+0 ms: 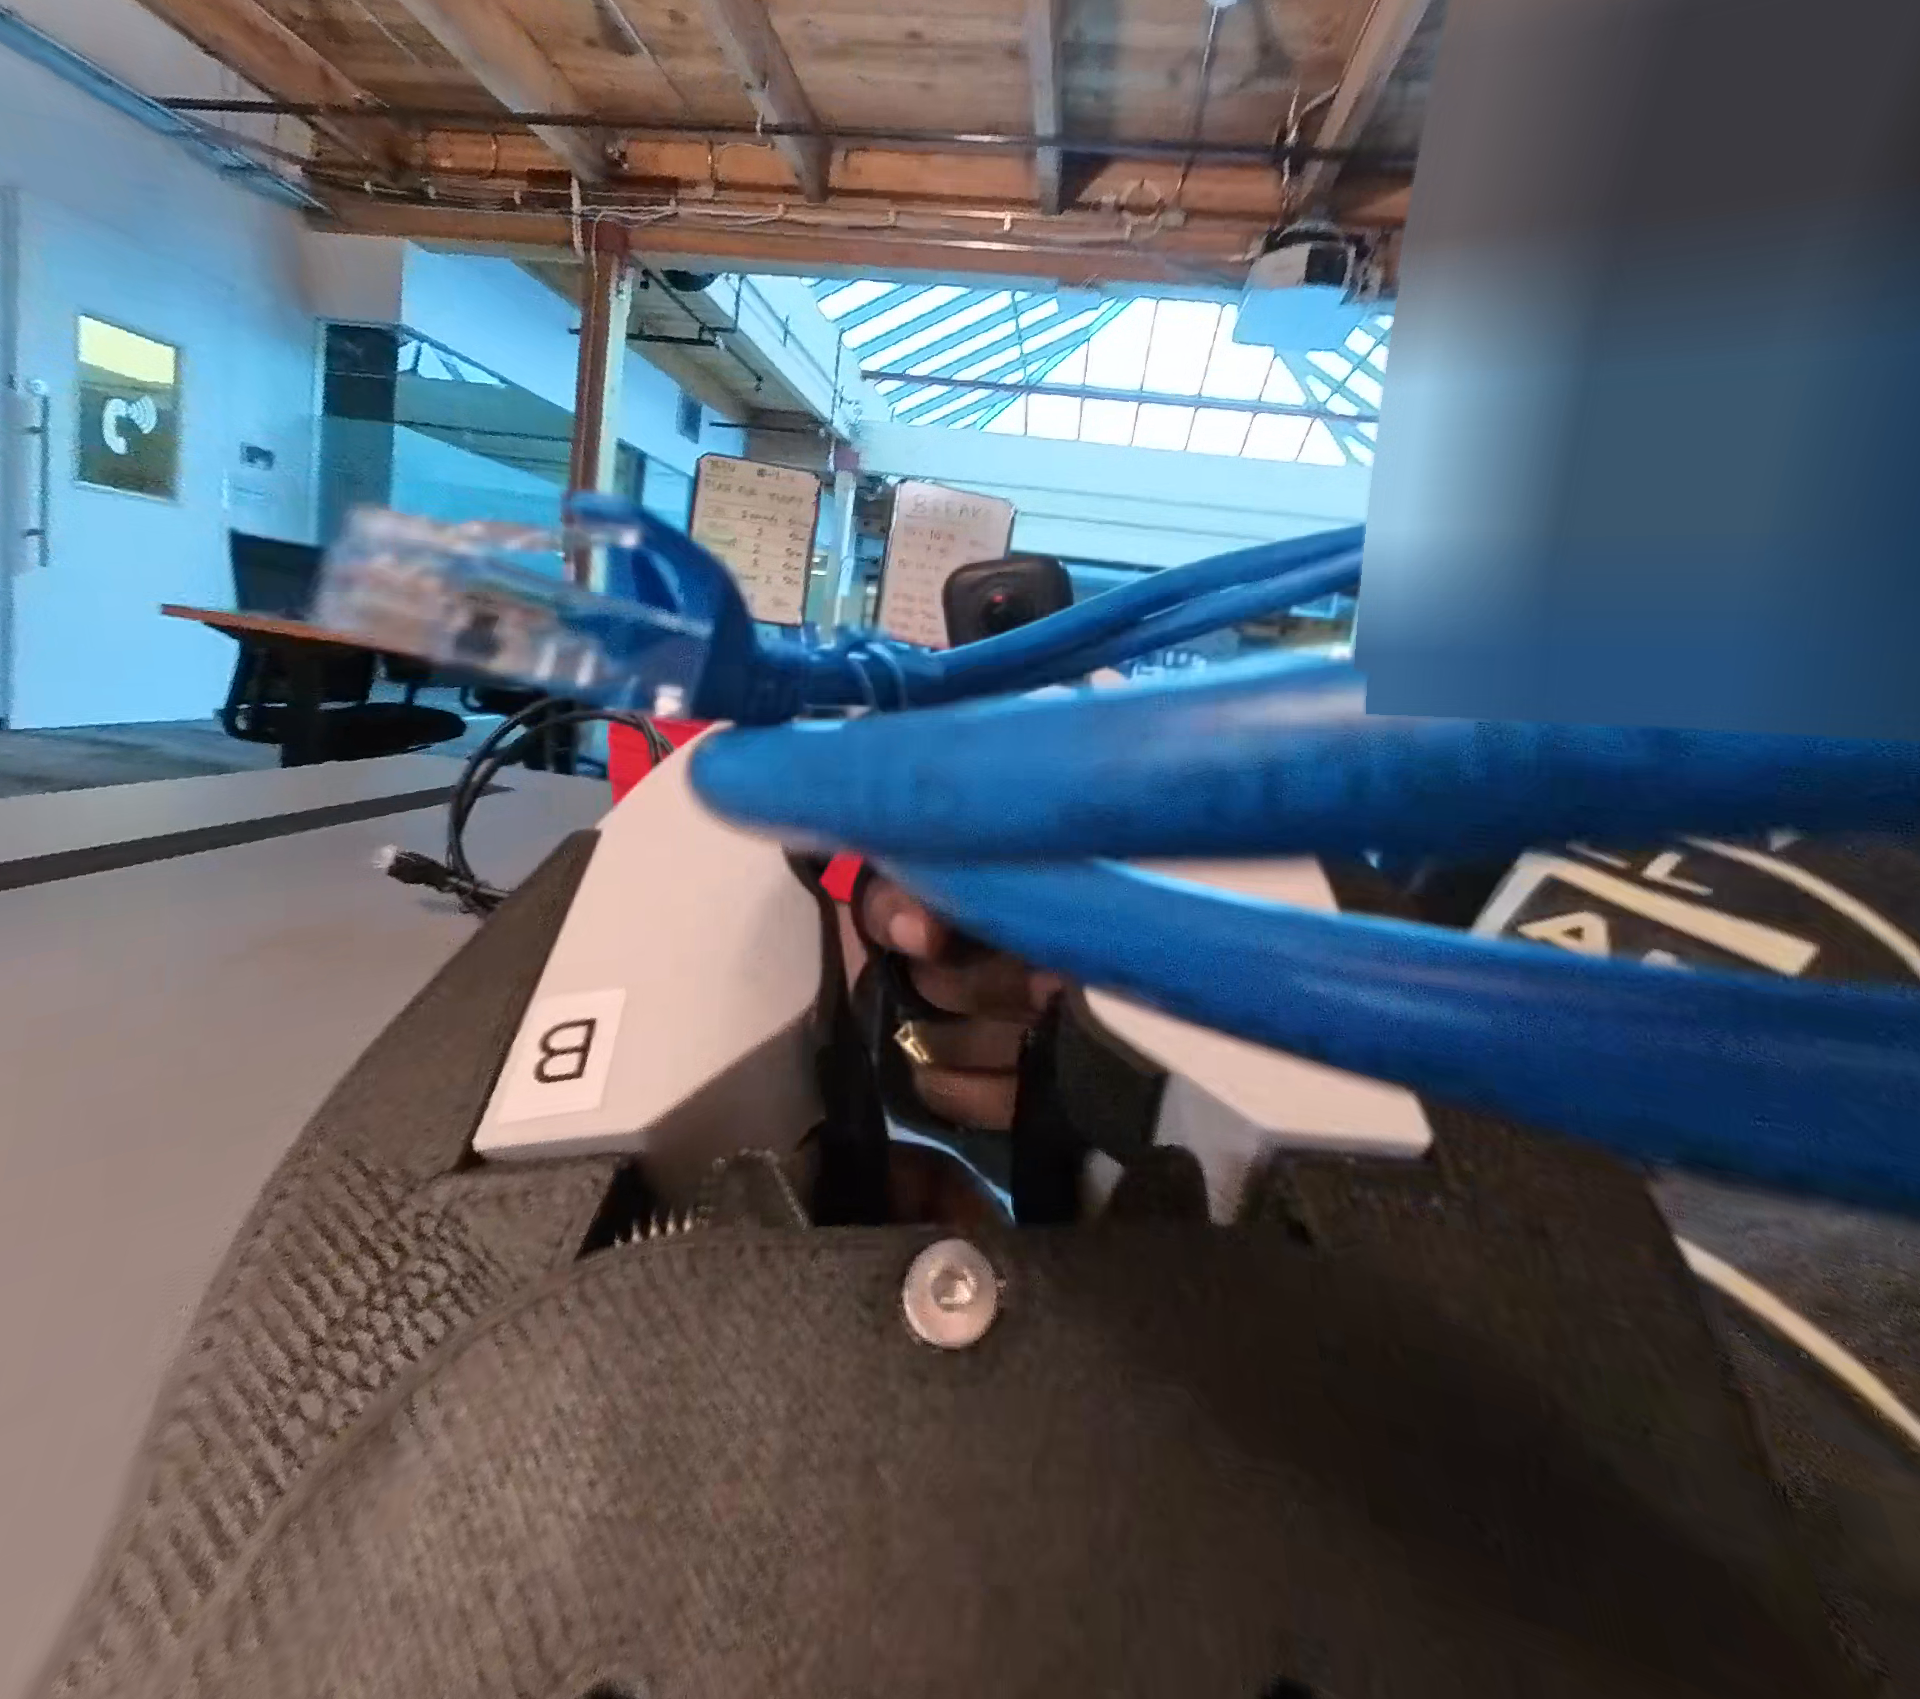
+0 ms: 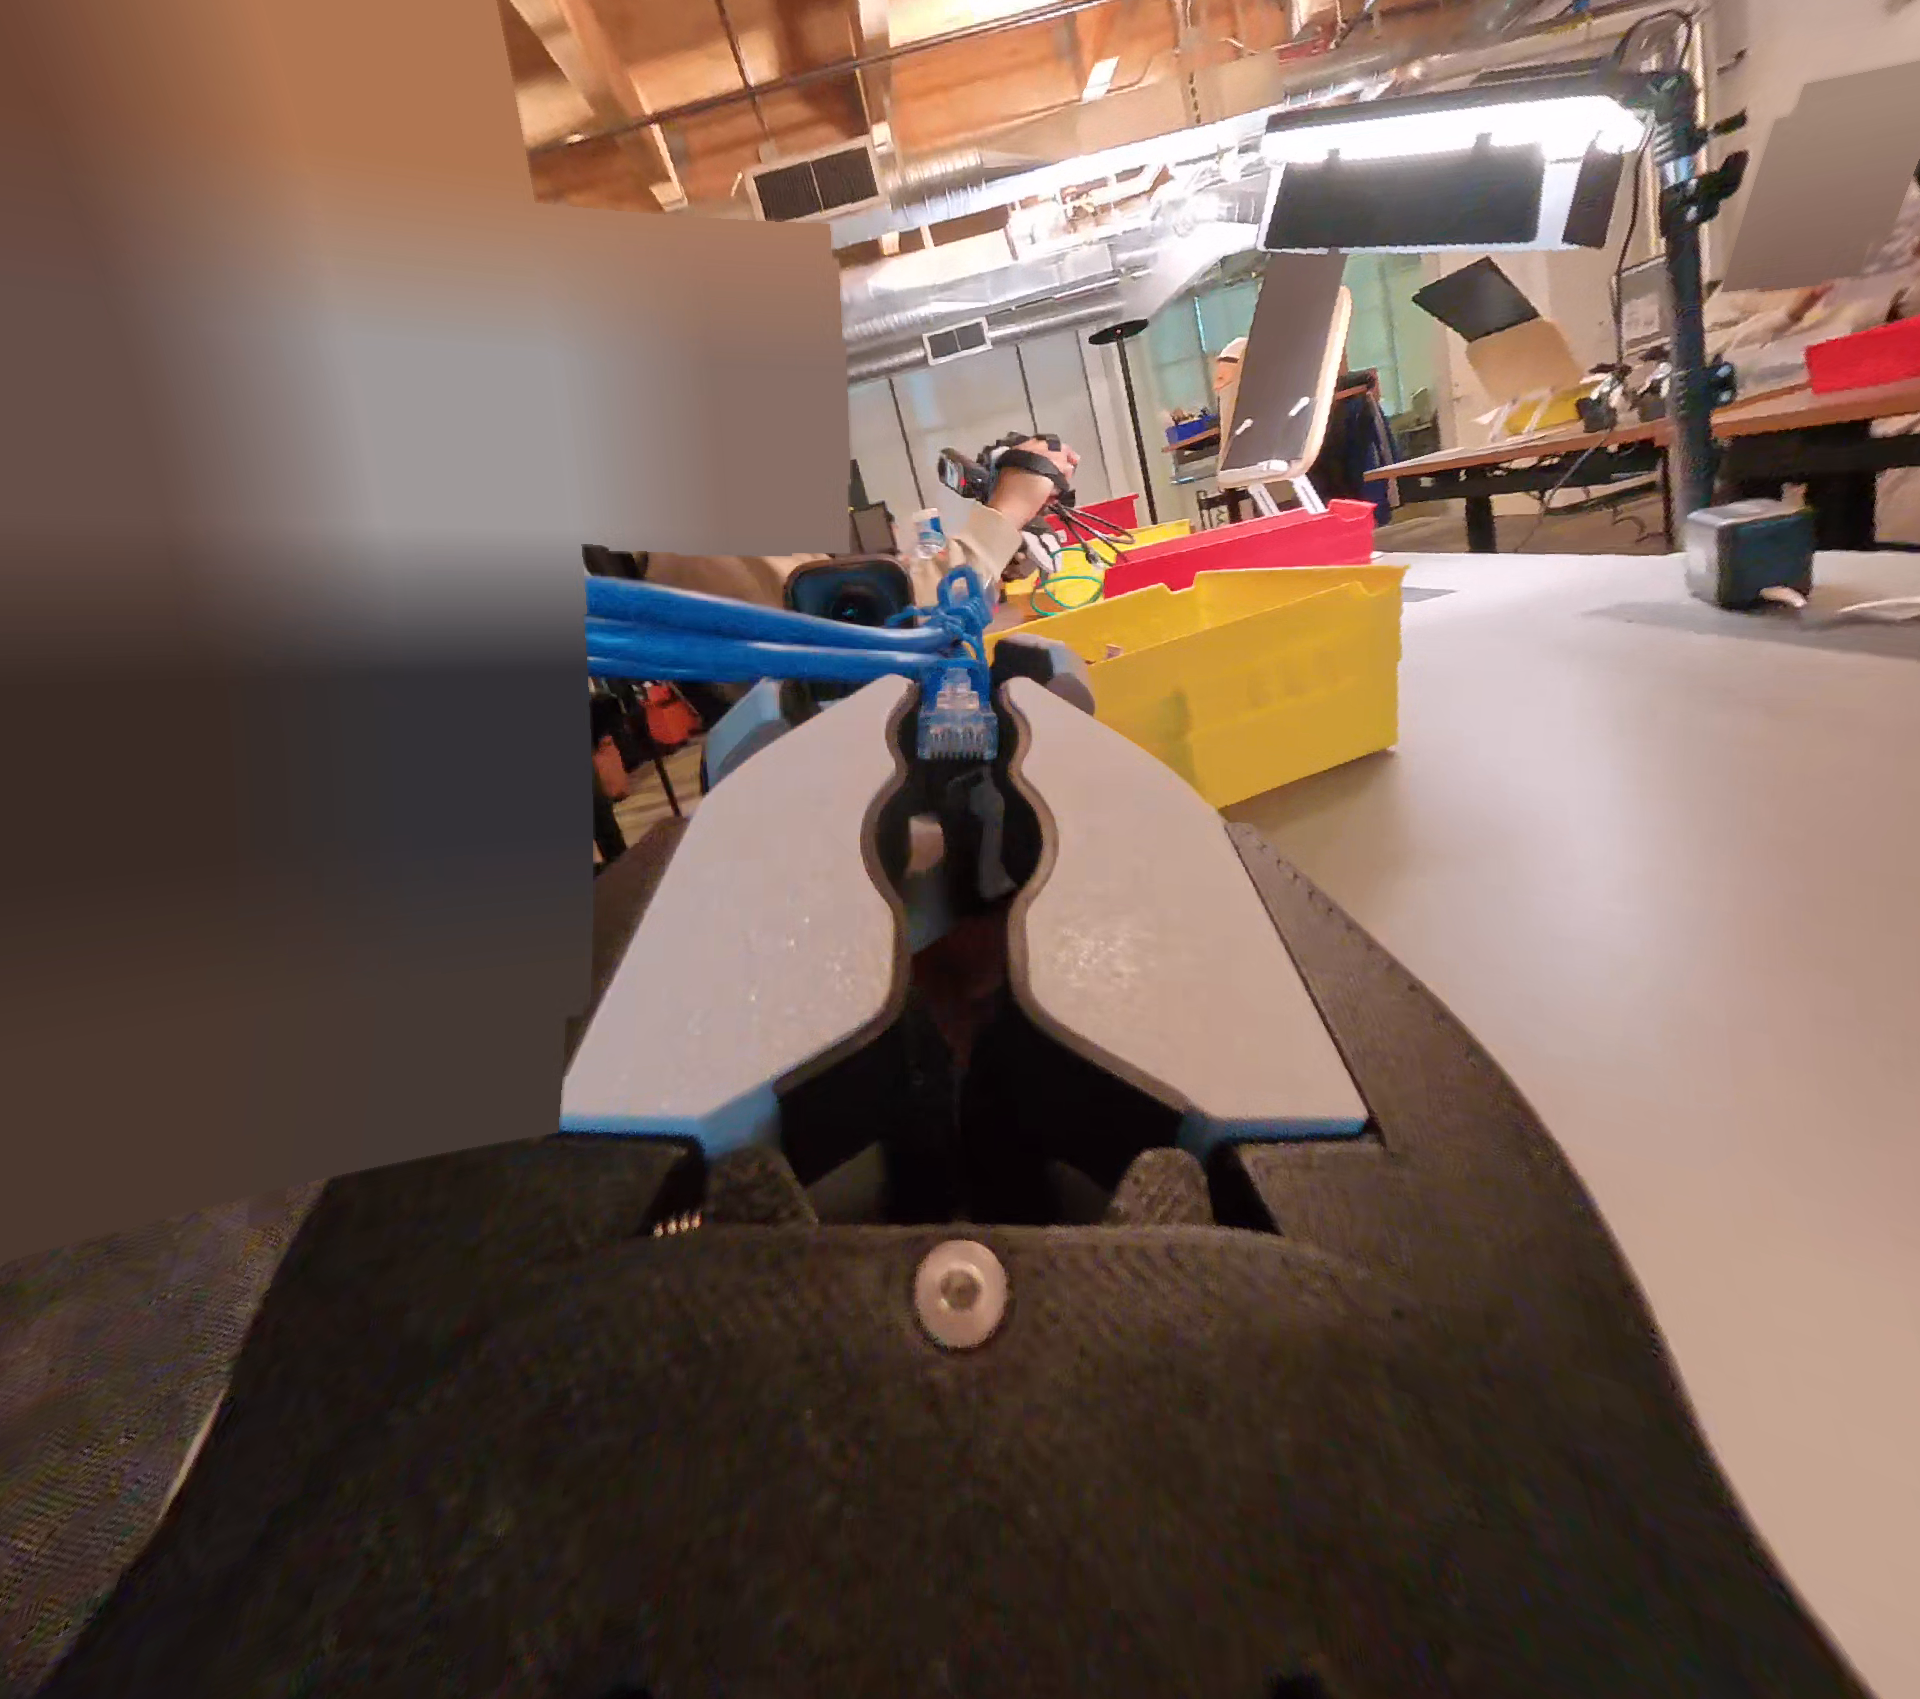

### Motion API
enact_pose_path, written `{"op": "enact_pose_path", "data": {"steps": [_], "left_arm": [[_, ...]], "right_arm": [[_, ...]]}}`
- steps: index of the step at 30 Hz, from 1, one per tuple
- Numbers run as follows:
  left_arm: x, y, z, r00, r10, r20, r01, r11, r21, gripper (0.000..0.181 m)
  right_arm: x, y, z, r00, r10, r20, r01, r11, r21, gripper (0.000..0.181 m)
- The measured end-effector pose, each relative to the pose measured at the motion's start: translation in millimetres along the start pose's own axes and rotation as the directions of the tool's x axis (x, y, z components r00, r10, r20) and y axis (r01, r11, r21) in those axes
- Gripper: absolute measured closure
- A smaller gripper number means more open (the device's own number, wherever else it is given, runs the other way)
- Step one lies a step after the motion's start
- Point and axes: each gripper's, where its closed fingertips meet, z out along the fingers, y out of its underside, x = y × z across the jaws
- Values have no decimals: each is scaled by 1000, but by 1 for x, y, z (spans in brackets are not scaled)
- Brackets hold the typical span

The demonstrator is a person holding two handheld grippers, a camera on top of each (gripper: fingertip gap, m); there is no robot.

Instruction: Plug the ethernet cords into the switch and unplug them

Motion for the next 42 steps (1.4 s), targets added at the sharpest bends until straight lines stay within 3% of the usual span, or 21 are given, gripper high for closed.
{"op": "enact_pose_path", "data": {"steps": [1,7,12,17,23,28,35,39,42], "left_arm": [[-1,-1,-1,1000,-17,-2,17,1000,3,139],[-6,-8,-6,1000,-20,20,19,999,37,156],[-6,-10,-9,994,-103,-21,104,994,39,173],[-7,-3,-9,994,-109,-16,109,994,-1,174],[6,-2,-7,996,-42,-79,41,999,-16,174],[12,-2,-7,994,-31,-107,29,999,-16,174],[7,0,-8,986,-124,-109,120,992,-42,164],[5,-2,-11,989,-113,-95,110,993,-38,163],[10,3,-9,985,-117,-127,110,992,-62,165]], "right_arm": [[0,0,-1,1000,-17,-6,17,1000,-7,169],[-2,10,5,1000,21,10,-20,999,-25,170],[-2,16,6,1000,9,23,-7,996,-87,169],[-1,17,2,999,-24,38,30,990,-139,169],[-12,15,-3,981,-170,95,185,966,-181,170],[-16,15,-4,979,-163,123,183,968,-171,170],[-11,7,-8,976,-197,90,208,969,-130,169],[-13,-4,-14,929,-358,92,365,927,-86,170],[-15,-3,-15,927,-360,104,370,923,-102,170]]}}
